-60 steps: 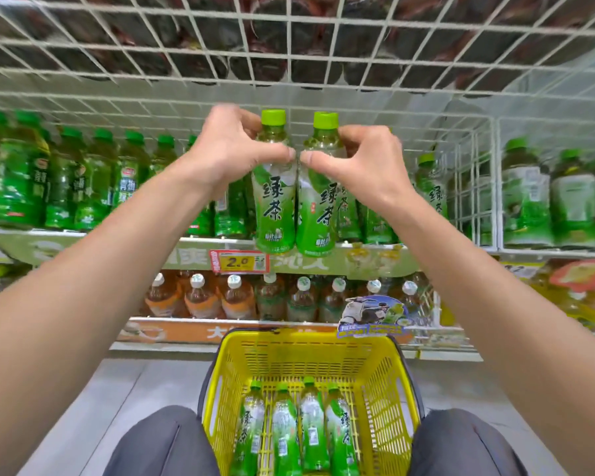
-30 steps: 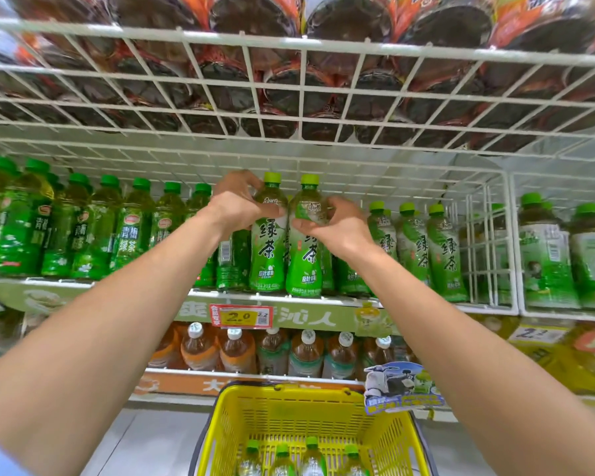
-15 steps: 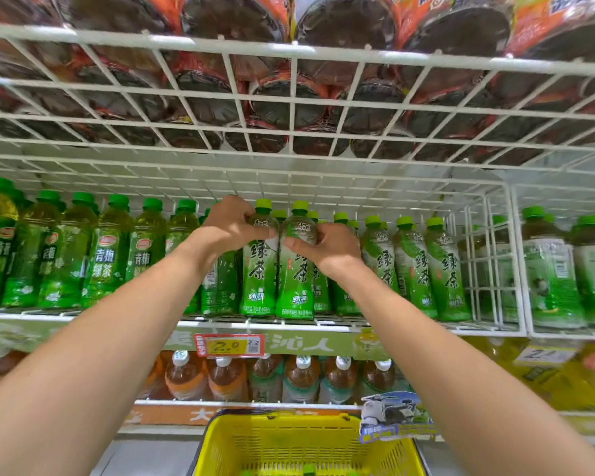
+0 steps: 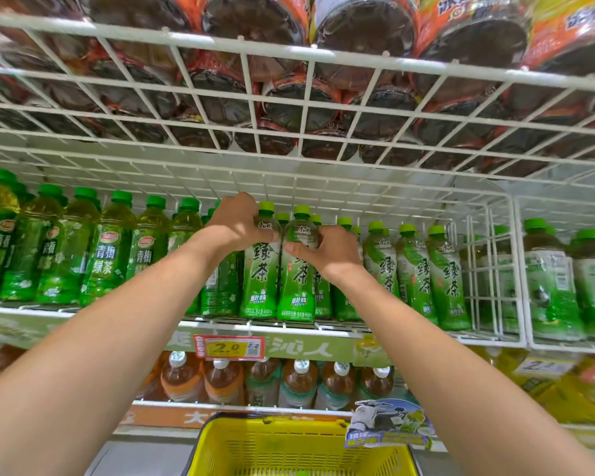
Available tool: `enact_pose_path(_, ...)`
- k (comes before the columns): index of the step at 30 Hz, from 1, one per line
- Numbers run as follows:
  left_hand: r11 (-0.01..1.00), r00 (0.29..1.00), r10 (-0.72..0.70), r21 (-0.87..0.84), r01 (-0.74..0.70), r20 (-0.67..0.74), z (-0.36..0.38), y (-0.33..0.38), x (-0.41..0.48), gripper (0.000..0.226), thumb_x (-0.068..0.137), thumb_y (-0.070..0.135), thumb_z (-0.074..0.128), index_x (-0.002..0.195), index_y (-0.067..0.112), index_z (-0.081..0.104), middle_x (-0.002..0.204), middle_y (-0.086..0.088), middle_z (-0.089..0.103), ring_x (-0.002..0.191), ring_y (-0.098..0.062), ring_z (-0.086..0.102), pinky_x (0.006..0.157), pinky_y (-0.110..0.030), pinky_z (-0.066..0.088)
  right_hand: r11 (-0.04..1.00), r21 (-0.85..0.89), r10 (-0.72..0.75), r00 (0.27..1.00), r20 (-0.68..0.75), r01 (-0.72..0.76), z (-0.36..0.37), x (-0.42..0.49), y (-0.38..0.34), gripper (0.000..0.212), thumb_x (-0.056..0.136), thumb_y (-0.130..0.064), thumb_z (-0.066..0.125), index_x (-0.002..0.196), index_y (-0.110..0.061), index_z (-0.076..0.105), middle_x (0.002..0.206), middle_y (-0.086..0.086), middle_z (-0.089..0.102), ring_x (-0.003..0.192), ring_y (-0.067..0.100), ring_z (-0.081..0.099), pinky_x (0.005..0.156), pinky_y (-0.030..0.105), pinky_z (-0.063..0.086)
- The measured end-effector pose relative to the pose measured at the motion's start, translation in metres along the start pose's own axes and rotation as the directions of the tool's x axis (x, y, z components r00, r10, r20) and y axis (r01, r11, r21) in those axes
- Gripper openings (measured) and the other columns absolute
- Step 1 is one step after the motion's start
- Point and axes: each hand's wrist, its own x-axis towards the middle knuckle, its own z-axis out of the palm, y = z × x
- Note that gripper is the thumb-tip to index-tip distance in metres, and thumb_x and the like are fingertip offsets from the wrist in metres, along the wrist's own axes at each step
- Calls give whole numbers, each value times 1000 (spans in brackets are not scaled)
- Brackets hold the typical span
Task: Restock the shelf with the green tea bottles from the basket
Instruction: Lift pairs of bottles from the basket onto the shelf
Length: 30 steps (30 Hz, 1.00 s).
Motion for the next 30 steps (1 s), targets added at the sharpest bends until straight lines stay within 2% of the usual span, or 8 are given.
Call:
enact_pose_path(6, 1000, 995, -28, -14, 26, -97, 3, 6, -9, 52, 73, 39, 87, 57, 12, 46, 50, -1, 42, 49, -18, 40, 47, -29, 27, 998, -61, -27, 999, 20, 28, 2, 4, 0, 63, 73, -65, 79, 95, -7, 72, 91, 12, 73, 82, 23, 65, 65, 28, 44)
enact_pose_path(10, 1000, 989, -23, 17, 25, -143, 7, 7, -13, 46, 73, 43, 87, 79, 2, 68, 74, -8, 65, 69, -24, 57, 63, -33, 47, 995, -103, 1, 999, 53, 5, 2, 4, -3, 61, 75, -66, 77, 92, -9, 68, 98, 13, 70, 94, 30, 66, 69, 30, 45)
enact_pose_path(13, 999, 993, -31, 24, 34, -118, 6, 8, -14, 46, 76, 42, 85, 87, 1, 67, 82, -10, 67, 77, -28, 61, 66, -35, 49, 987, -160, 12, 996, 93, 3, -2, 6, -7, 63, 77, -67, 75, 86, -6, 63, 84, 8, 62, 80, 26, 62, 60, 30, 42)
enact_pose_path(17, 999, 997, -31, 34, 33, -73, 2, 10, -11, 42, 80, 37, 84, 81, 2, 61, 70, -5, 54, 64, -20, 50, 53, -29, 36, 978, -206, -14, 993, 116, 38, -5, 9, -10, 63, 76, -69, 74, 75, -9, 53, 68, 4, 51, 62, 21, 52, 56, 33, 41)
enact_pose_path(20, 998, 998, -25, 59, 28, -54, 1, 12, -11, 42, 81, 38, 83, 91, 3, 62, 84, -6, 59, 75, -24, 56, 64, -30, 41, 979, -196, -39, 992, 120, 62, -8, 10, -9, 62, 76, -67, 75, 72, -10, 50, 62, 4, 45, 56, 20, 45, 50, 32, 32)
enact_pose_path(25, 990, 997, -23, 141, 33, -74, 0, 11, -13, 47, 83, 42, 80, 67, 10, 49, 68, -5, 54, 59, -17, 49, 53, -28, 33, 979, -188, -48, 988, 145, 75, -14, 7, -11, 64, 76, -68, 74, 71, -10, 48, 60, 3, 42, 53, 20, 42, 50, 32, 31)
enact_pose_path(28, 972, 995, 11, 236, 13, -101, -6, 11, -19, 46, 88, 51, 71, 71, 12, 52, 79, -10, 63, 73, -27, 59, 66, -35, 43, 974, -222, -21, 990, 140, 52, -18, 7, -10, 65, 76, -69, 75, 70, -9, 51, 66, 2, 49, 58, 20, 50, 49, 31, 32)
enact_pose_path(30, 971, 997, 31, 237, -14, -67, -11, 11, -24, 47, 91, 56, 64, 99, 9, 65, 103, -13, 70, 93, -33, 64, 79, -41, 53, 967, -250, -15, 990, 141, 51, -20, 8, -10, 65, 78, -73, 70, 79, -8, 61, 81, 5, 63, 71, 23, 61, 57, 32, 47)
